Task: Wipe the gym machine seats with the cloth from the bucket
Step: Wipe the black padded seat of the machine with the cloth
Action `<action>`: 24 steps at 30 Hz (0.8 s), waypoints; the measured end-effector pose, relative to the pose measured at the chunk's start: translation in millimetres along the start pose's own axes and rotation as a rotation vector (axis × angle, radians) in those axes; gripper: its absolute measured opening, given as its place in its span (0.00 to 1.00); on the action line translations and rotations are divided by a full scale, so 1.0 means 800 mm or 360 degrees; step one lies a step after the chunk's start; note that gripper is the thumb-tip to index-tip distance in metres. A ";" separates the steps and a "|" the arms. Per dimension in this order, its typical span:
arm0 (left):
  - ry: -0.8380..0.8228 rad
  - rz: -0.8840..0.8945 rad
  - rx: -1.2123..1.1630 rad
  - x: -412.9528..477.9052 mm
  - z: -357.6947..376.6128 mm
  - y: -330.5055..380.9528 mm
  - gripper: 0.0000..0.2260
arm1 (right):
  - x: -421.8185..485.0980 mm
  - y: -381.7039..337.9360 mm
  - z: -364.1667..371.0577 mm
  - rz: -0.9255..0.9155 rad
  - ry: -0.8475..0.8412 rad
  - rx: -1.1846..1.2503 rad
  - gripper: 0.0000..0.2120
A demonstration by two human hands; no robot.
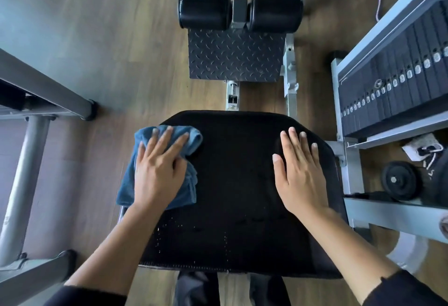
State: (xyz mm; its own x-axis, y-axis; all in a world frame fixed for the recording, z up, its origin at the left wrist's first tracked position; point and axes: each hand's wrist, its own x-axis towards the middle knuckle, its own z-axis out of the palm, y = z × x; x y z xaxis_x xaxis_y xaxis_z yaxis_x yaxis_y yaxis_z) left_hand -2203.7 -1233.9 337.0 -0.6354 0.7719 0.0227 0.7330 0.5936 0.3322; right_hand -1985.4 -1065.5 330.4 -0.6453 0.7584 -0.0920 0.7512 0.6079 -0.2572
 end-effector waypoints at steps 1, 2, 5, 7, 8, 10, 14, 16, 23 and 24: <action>0.0029 -0.0146 0.0023 0.014 0.003 -0.002 0.22 | -0.001 -0.002 0.000 -0.0019 -0.0001 -0.0003 0.29; 0.0038 -0.0249 0.0027 0.026 0.006 0.005 0.22 | -0.001 -0.006 0.001 -0.0034 -0.0004 -0.0001 0.29; -0.0024 -0.0070 -0.0008 0.026 0.015 0.035 0.23 | -0.005 -0.016 0.003 -0.0033 0.0003 0.0018 0.28; -0.0073 0.0170 -0.0040 -0.010 0.010 0.031 0.22 | -0.010 -0.019 0.004 -0.0014 0.0004 0.0028 0.28; -0.0083 0.0213 -0.0063 -0.028 0.003 0.021 0.21 | -0.013 -0.018 0.003 -0.0002 0.0001 0.0030 0.29; -0.0043 0.0131 -0.0101 -0.041 -0.009 -0.001 0.21 | -0.019 -0.014 0.003 0.0008 -0.0004 0.0026 0.29; 0.0041 -0.0335 -0.0082 0.003 -0.001 0.006 0.23 | -0.025 -0.008 0.000 0.0035 0.0014 0.0062 0.29; -0.0017 -0.0211 -0.0081 0.004 0.006 0.029 0.23 | -0.029 -0.008 0.000 0.0100 0.0055 0.0108 0.29; -0.0015 0.0044 -0.0097 -0.073 -0.018 -0.008 0.21 | -0.046 -0.010 -0.001 0.0129 0.0029 0.0112 0.29; 0.0030 -0.0068 -0.0096 -0.066 -0.018 -0.011 0.21 | -0.048 -0.010 -0.001 0.0109 0.0029 0.0109 0.29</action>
State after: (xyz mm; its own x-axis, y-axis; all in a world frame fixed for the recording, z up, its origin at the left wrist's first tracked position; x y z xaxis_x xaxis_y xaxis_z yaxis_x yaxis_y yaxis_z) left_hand -2179.9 -1283.2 346.4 -0.6705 0.7415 0.0251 0.6897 0.6105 0.3893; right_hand -1966.7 -1099.4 337.1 -0.5896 0.8022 -0.0940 0.7818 0.5376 -0.3159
